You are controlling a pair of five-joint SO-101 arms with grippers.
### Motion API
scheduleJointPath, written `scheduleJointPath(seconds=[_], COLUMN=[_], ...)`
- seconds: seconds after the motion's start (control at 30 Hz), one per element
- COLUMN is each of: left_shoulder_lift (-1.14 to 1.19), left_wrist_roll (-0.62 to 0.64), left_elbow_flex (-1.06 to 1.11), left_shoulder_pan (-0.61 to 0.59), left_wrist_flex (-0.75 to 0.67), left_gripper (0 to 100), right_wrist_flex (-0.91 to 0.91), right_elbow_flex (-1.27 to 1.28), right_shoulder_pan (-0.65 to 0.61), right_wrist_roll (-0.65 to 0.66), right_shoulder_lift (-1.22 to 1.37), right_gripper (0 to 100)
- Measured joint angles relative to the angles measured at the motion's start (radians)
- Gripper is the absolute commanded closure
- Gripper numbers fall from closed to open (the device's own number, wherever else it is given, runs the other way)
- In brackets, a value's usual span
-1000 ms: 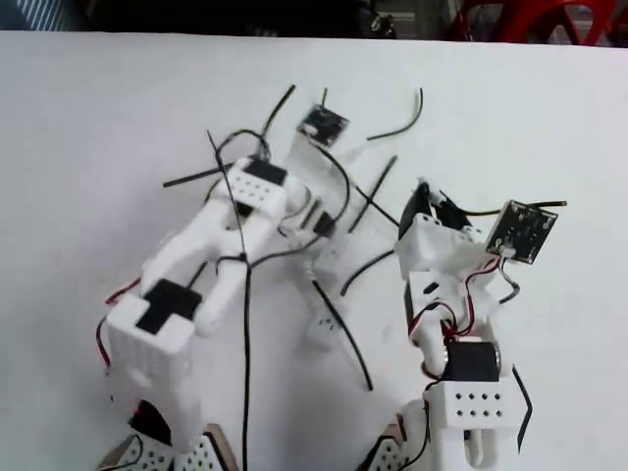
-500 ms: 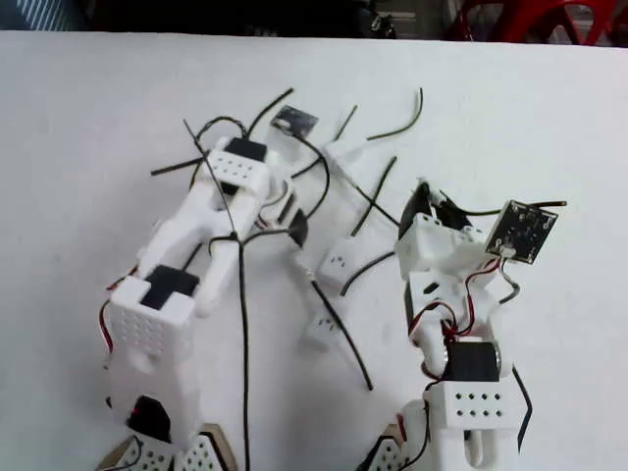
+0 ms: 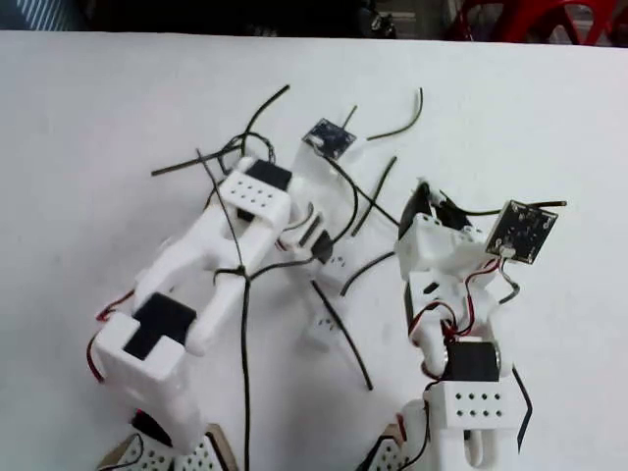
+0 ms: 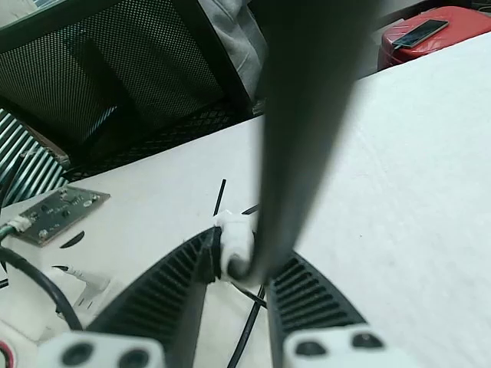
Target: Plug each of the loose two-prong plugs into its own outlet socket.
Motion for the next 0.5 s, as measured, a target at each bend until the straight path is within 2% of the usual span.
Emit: scheduleJointPath(seconds=[0.13, 0.27, 0.37, 0.5], left_shoulder_lift=[-0.003, 0.014, 0.080, 0.210], left_wrist_roll=[0.000, 0.000, 0.000, 0.000], left_elbow_flex=[0.066, 0.060, -0.020, -0.212], left_shoulder_pan=[0.000, 0.000, 0.000, -0.020], left_wrist_flex=[-0.078, -0.094, -0.044, 0.091], left_gripper=[70, 70, 71, 71], right_wrist_flex=[0.000, 0.000, 0.000, 0.000], right_elbow_flex=[0.000, 0.000, 0.000, 0.000], right_shoulder_pan=[0.000, 0.000, 0.000, 0.000], right_wrist_roll=[0.000, 0.000, 0.000, 0.000], right_shoulder_lift=[0.000, 0.000, 0.000, 0.000], right_gripper=[98.1, 98.1, 98.1, 98.1])
